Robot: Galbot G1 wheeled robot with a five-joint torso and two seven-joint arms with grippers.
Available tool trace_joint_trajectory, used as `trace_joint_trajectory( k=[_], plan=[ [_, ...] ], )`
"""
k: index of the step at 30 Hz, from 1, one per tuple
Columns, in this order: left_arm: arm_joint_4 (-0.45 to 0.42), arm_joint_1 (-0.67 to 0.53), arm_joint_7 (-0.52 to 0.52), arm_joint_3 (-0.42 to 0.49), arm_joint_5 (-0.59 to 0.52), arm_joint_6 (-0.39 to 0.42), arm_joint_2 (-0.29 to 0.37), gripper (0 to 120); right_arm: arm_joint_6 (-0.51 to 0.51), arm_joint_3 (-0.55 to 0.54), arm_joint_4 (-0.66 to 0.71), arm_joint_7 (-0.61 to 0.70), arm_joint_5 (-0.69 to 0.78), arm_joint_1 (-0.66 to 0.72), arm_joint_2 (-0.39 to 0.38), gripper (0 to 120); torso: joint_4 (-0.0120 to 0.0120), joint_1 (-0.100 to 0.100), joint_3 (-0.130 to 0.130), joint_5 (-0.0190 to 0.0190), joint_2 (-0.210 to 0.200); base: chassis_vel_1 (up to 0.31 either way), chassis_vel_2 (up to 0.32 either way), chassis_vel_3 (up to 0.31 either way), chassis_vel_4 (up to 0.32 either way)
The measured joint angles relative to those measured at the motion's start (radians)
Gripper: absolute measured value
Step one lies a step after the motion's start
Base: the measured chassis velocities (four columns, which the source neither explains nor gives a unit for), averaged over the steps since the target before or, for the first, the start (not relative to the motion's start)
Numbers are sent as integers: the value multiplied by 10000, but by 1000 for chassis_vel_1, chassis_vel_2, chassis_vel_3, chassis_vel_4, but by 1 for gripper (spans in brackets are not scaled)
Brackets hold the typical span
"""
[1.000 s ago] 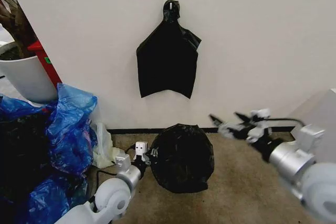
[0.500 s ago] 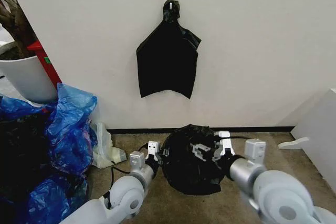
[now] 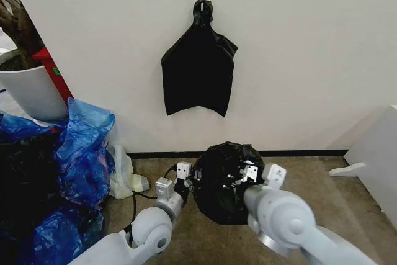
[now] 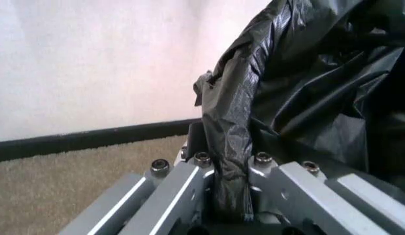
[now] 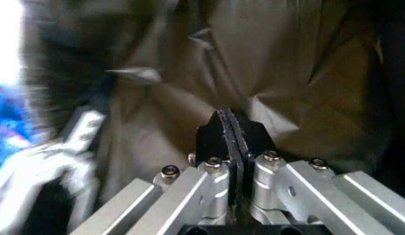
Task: Place the garbage bag over the trash bin.
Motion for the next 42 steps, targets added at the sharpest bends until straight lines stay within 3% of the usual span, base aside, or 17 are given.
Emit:
trace_joint_trajectory(
  k=[7, 21, 42],
  plan=[
    [-366, 283, 84, -67, 0, 1, 74, 0, -52, -402, -1281, -277, -1125, 207, 573, 0, 1, 0, 0, 1, 0, 0, 0, 0, 0],
    [-948, 598, 333, -197, 218, -63, 294, 0, 64, -480, -2861, -54, -1338, 607, 1261, 0, 1, 0, 0, 1, 0, 0, 0, 0, 0],
    [-1564, 920, 423, -613, -137, 19, 310, 0, -38, -163, -3217, -223, -1202, 594, 1316, 0, 0, 0, -1, 1, 0, 0, 0, 0, 0]
  ],
)
